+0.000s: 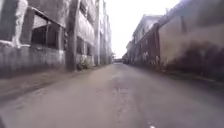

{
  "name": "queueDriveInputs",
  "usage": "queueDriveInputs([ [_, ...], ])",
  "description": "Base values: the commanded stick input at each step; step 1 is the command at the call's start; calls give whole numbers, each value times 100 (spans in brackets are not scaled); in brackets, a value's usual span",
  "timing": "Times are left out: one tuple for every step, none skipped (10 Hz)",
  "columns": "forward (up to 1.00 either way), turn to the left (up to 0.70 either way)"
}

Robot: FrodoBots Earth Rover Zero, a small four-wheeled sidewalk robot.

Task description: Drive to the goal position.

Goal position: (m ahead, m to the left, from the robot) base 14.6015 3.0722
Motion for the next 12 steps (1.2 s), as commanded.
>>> queueDriveInputs([
  [50,0],
  [50,0],
  [50,0],
  [50,0],
  [50,0],
  [50,0],
  [50,0],
  [50,-40],
  [50,-50],
  [50,-16],
  [50,0],
  [50,0],
])
